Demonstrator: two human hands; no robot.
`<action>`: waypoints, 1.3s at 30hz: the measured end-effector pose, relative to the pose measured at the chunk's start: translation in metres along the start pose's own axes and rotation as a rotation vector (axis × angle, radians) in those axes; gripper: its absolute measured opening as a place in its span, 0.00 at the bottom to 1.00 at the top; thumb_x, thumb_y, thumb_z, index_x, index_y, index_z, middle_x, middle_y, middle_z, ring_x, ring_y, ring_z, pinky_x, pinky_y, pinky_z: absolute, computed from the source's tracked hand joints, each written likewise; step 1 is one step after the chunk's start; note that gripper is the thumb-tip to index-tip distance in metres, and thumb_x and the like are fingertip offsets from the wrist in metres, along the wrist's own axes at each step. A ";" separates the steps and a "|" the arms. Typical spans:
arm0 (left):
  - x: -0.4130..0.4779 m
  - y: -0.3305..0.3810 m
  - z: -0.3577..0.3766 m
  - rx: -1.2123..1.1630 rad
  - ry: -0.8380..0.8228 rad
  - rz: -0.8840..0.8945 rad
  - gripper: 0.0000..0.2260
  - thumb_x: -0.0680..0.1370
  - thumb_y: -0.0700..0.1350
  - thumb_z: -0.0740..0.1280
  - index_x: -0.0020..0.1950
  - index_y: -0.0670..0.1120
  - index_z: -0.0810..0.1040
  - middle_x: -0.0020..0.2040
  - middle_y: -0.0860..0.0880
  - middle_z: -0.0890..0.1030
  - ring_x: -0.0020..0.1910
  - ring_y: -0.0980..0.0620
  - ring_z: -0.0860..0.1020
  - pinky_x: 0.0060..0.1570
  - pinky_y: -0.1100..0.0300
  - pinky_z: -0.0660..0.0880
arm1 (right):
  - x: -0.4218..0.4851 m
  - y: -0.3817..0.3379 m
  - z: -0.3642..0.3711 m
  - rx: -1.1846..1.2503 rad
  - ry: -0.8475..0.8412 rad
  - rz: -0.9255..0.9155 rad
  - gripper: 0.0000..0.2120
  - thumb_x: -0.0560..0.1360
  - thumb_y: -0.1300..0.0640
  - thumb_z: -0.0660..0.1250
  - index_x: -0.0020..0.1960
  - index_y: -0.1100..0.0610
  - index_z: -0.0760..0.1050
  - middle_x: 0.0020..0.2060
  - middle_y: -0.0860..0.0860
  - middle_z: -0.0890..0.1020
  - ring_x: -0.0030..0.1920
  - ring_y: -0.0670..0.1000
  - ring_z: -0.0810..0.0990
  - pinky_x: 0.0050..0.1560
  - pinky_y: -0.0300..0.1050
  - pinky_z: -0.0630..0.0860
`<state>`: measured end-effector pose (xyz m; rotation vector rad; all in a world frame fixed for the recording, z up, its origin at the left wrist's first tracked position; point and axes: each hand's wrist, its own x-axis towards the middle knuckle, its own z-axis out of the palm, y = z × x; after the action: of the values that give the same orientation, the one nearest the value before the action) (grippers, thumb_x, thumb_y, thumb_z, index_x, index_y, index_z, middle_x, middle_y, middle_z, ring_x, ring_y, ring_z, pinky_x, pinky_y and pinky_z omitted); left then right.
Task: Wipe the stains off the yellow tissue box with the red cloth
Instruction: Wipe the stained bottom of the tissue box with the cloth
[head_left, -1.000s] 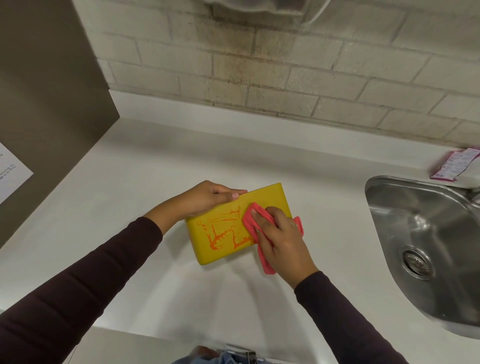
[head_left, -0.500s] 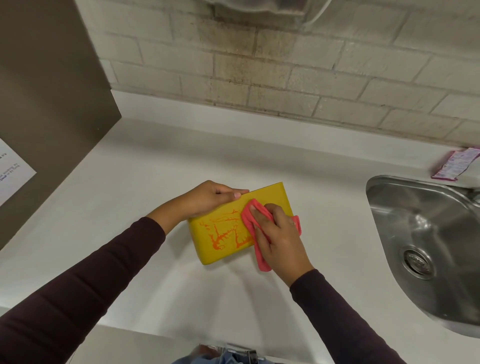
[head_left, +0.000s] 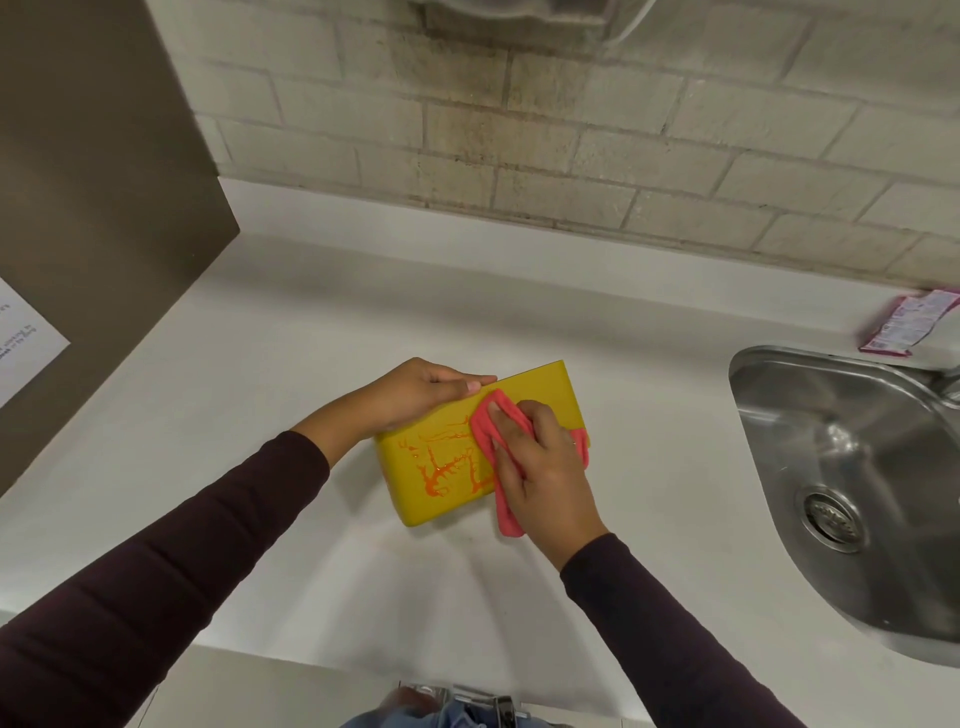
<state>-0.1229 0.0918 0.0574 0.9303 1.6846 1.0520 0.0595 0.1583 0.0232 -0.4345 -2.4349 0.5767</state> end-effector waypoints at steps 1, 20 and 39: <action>0.000 0.000 0.000 0.005 -0.004 -0.004 0.08 0.76 0.52 0.65 0.51 0.63 0.80 0.43 0.61 0.84 0.42 0.62 0.82 0.38 0.71 0.75 | -0.004 0.003 -0.003 -0.021 -0.025 -0.015 0.17 0.74 0.65 0.65 0.63 0.62 0.75 0.53 0.63 0.77 0.44 0.62 0.78 0.44 0.55 0.76; -0.001 -0.001 0.001 0.027 0.000 0.009 0.08 0.77 0.53 0.63 0.51 0.65 0.80 0.47 0.60 0.83 0.43 0.62 0.82 0.42 0.69 0.77 | -0.010 0.001 -0.005 -0.034 -0.038 -0.012 0.17 0.75 0.62 0.63 0.64 0.62 0.74 0.53 0.63 0.77 0.44 0.63 0.78 0.44 0.57 0.76; -0.002 -0.002 0.003 -0.018 -0.003 0.004 0.08 0.77 0.52 0.63 0.48 0.65 0.80 0.45 0.62 0.83 0.42 0.64 0.82 0.39 0.71 0.76 | -0.008 0.003 -0.005 -0.043 0.038 0.030 0.17 0.74 0.64 0.65 0.62 0.63 0.75 0.47 0.63 0.78 0.42 0.60 0.78 0.42 0.55 0.77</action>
<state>-0.1194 0.0901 0.0554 0.9230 1.6690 1.0663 0.0690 0.1591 0.0210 -0.4960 -2.4123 0.5245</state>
